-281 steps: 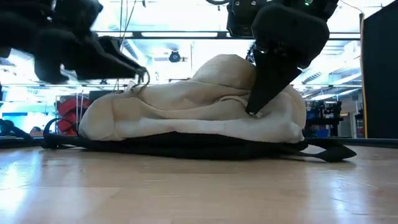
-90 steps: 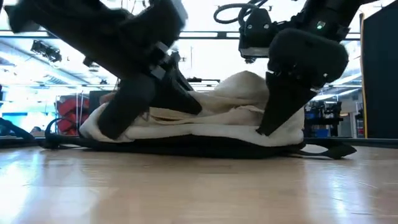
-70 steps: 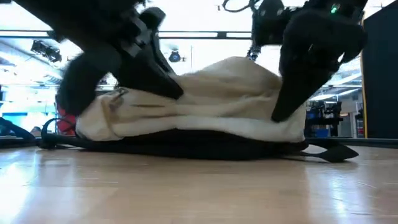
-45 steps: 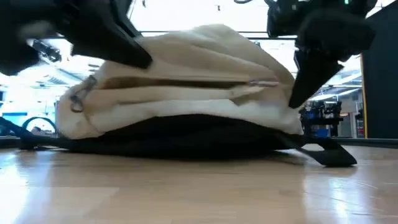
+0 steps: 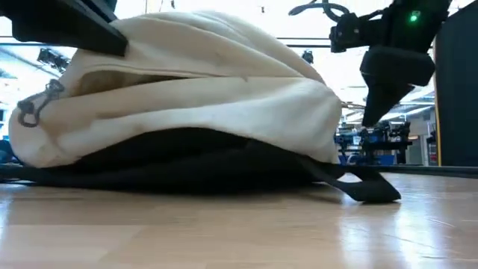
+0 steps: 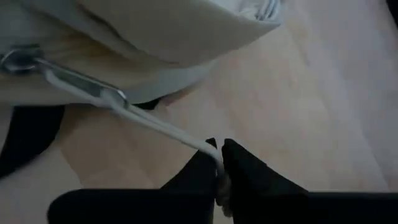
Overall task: Unpack backpack
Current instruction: Open the white backpack
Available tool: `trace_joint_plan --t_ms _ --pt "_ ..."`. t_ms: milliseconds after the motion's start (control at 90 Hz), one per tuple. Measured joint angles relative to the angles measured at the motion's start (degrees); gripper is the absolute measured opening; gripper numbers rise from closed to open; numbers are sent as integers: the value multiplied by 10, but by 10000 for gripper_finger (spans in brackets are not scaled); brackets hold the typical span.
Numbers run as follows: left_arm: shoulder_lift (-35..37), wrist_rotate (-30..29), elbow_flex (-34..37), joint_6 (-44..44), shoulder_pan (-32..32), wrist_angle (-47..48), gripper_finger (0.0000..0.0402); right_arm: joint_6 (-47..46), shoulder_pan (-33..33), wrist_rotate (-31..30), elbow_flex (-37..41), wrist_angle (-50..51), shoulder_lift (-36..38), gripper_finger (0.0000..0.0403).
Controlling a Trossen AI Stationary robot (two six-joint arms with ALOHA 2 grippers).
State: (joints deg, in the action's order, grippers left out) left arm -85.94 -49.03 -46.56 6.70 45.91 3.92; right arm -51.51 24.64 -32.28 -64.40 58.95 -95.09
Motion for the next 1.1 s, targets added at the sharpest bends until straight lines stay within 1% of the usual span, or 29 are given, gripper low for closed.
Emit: trace_joint_plan --t_ms 211,367,422,556,700,789,911,1100 --pt "28 -8 41 -32 10 1 0 -10 2 -3 0 9 3 0" --pt "59 -28 108 -86 10 -23 0 -10 31 6 0 -32 3 0" --pt "74 -30 138 -89 9 -54 0 -10 49 11 0 -58 3 0" --pt "108 -32 219 -88 5 -170 0 0 91 15 0 -127 3 0" --pt "134 -12 306 -85 -8 -308 0 30 126 15 0 -224 3 0" --pt "139 -7 344 -84 -18 -365 0 60 138 16 0 -286 1 0" --pt "139 11 375 -87 -43 -408 0 94 147 17 0 -355 1 0" --pt "139 70 381 -86 -106 -409 0 122 146 21 0 -424 -7 0"
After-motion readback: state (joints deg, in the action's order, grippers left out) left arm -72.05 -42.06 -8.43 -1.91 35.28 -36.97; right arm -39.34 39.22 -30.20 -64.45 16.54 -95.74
